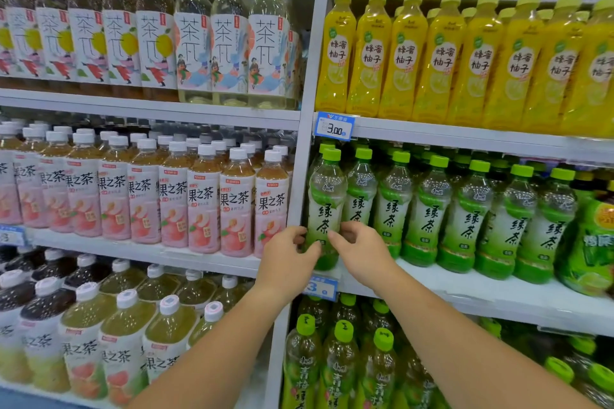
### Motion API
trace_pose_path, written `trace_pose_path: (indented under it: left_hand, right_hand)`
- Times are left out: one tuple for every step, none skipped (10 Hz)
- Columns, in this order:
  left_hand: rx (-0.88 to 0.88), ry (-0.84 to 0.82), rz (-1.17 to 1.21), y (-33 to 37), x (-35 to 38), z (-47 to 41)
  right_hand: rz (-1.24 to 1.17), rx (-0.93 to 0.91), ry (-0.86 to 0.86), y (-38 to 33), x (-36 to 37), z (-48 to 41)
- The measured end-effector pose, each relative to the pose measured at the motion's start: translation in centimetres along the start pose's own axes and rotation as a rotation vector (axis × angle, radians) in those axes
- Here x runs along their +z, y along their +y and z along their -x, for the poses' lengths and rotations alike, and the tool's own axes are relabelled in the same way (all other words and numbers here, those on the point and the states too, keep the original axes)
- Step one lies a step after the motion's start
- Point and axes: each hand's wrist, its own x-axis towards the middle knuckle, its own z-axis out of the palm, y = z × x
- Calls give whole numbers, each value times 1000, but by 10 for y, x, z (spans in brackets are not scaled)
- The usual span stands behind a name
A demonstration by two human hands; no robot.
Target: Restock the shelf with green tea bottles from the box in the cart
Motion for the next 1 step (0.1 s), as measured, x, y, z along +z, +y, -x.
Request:
trace_pose_path:
  left_hand:
    - [-80, -32, 84, 2, 0, 4]
  right_hand:
    - [26, 27, 24, 4, -5, 2]
